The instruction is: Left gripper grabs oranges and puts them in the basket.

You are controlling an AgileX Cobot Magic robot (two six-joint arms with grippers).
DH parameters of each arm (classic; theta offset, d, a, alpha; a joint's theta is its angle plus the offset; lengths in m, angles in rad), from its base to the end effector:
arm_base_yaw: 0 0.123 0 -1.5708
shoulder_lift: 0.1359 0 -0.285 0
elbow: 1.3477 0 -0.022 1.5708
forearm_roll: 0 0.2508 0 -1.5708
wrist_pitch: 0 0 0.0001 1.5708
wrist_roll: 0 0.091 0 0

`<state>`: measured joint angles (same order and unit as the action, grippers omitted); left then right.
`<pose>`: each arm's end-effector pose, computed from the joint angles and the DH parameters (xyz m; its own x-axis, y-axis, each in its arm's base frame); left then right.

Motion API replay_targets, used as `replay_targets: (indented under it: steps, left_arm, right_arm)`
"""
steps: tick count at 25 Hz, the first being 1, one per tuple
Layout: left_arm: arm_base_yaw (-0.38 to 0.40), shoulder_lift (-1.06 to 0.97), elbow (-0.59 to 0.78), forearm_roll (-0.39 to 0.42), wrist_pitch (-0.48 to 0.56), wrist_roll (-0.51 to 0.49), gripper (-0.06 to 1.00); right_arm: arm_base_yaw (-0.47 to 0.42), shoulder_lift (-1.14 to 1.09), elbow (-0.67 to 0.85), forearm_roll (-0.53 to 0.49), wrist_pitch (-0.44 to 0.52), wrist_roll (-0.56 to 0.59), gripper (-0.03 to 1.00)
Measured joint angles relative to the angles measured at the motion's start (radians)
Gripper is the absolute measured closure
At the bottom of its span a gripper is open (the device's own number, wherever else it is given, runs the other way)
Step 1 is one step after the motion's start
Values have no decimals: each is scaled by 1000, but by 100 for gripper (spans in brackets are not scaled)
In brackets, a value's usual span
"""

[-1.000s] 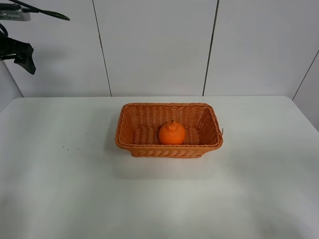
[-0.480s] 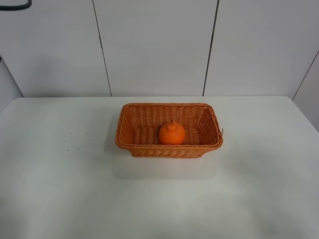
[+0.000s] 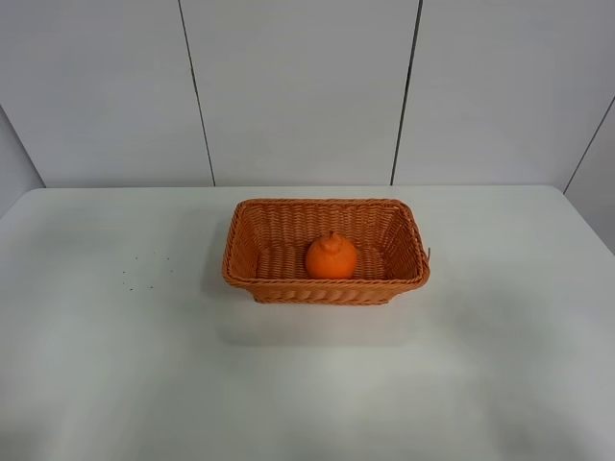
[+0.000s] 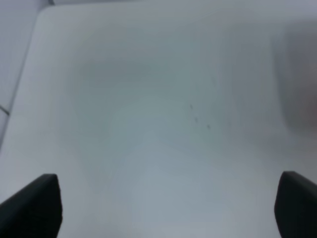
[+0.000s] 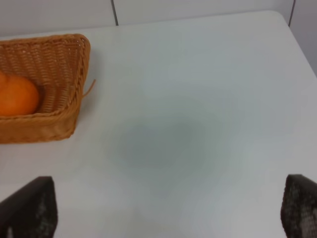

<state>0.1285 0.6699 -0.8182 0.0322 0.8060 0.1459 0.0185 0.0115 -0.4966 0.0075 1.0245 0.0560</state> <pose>0.1167 0.0172 0.3593 -0.5525 0.0974 -0.8278 -0.0558 0.9866 0.1533 -0.0012 0.0006 0.2793 -0.4375 0.0518 -0.8977 0.0019 0.9984 0.0566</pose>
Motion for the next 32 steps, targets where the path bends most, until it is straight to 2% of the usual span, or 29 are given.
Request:
replay_targets:
  steps: [5, 9, 22, 27, 32]
  left_arm:
    - [0, -214, 150, -9, 49, -4, -1]
    - [0, -341, 218, -7, 88, -50, -1]
    - [0, -493, 319, 0, 233, -67, 10]
    - [0, -591, 325, 5, 244, -76, 10]
    - [0, -673, 325, 38, 246, -125, 10]
  right_arm:
    - [0, 0, 0, 0, 0, 0, 27]
    - [0, 0, 0, 0, 0, 0, 27]
    - [0, 0, 0, 0, 0, 0, 27]
    - [0, 0, 0, 0, 0, 0, 27]
    - [0, 0, 0, 0, 0, 0, 27]
